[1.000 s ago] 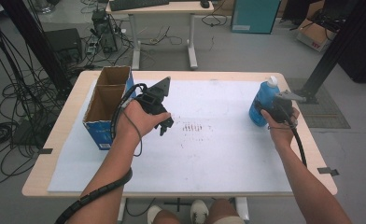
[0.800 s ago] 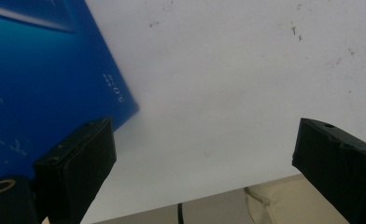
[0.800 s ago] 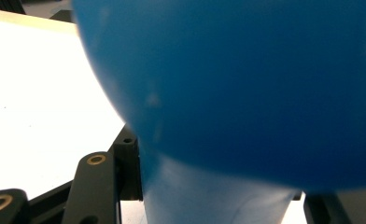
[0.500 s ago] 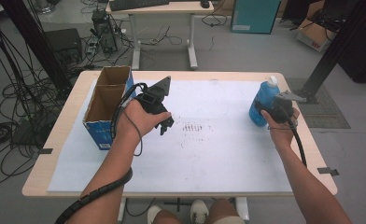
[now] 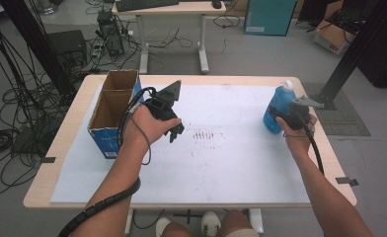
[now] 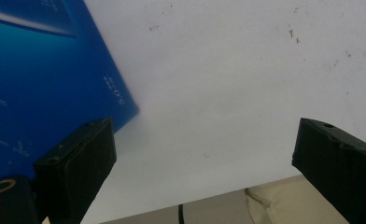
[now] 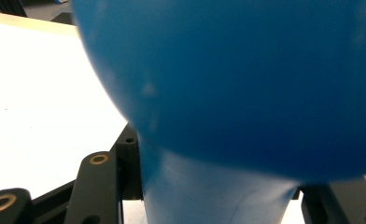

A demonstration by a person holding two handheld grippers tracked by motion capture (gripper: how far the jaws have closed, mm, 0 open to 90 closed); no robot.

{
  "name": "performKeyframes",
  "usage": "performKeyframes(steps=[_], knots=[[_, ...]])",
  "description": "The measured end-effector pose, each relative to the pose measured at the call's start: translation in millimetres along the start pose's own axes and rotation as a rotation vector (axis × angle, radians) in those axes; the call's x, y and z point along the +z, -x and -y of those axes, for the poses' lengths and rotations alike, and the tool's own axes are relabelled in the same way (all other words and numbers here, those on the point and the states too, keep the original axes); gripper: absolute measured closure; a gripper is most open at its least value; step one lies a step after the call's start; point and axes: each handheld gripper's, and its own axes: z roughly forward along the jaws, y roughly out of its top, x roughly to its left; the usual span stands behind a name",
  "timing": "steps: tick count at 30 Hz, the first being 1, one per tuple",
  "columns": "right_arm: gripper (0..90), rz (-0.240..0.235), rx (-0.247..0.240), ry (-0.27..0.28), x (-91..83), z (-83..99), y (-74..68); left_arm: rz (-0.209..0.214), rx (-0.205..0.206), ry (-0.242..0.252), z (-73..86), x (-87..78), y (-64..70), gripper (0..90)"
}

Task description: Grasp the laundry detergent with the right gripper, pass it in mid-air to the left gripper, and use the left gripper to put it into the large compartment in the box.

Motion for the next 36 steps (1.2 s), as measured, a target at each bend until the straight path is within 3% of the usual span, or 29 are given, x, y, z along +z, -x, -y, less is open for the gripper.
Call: performKeyframes(steps=[36], knots=[[45.8,-0.003,-0.003,-0.003,-0.2,-0.4,0.2,0.001,0.005,0.028,1.2,-6.0,0.5,6.7]])
